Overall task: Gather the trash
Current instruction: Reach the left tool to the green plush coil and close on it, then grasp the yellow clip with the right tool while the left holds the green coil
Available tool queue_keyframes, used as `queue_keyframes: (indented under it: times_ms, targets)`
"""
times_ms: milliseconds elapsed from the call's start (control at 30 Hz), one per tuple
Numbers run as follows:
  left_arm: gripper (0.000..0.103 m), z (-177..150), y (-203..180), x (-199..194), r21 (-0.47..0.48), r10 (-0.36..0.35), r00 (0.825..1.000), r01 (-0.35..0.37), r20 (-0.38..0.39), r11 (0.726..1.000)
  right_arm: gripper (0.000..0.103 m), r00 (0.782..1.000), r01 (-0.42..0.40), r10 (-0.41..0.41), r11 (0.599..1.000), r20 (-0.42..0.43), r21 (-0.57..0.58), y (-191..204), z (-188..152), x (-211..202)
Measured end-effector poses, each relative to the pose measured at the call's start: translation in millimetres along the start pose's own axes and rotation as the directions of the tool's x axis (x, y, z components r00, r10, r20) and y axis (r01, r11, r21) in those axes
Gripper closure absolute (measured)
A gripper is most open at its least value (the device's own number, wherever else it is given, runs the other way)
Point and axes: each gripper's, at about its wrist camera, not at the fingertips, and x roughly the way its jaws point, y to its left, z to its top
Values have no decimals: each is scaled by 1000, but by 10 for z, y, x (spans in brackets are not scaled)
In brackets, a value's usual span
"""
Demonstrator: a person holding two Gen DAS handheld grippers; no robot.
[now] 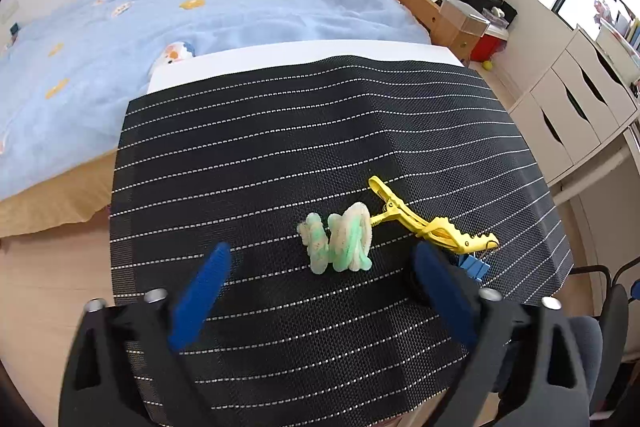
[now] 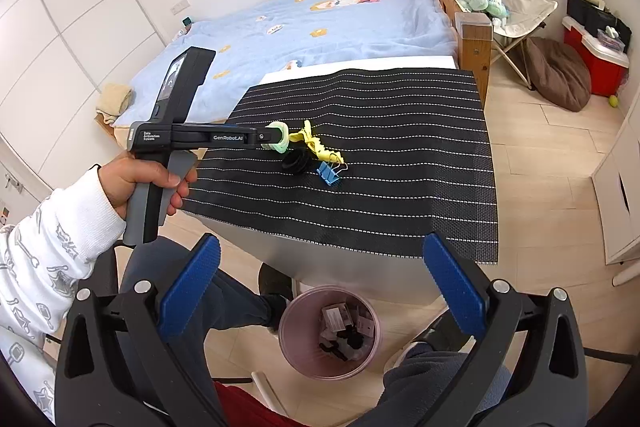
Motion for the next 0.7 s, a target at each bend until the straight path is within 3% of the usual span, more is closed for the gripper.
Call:
queue_keyframes:
  times_ms: [367,433,700]
  targets:
    - [65,8,-14,96,7,-27,999,28,-28,1000,3,1000,-2,2,1000,-10,0,-10,15,66]
    - [84,3,-22,97,14,-26,999,26,-28,1000,3,1000,-1,1,1000,-11,-1,-7,20,72]
    - [91,-26,-66,-29,45,-25,1000,24,14,999,3,1000,-4,4,1000,-17,-7,32,57,109]
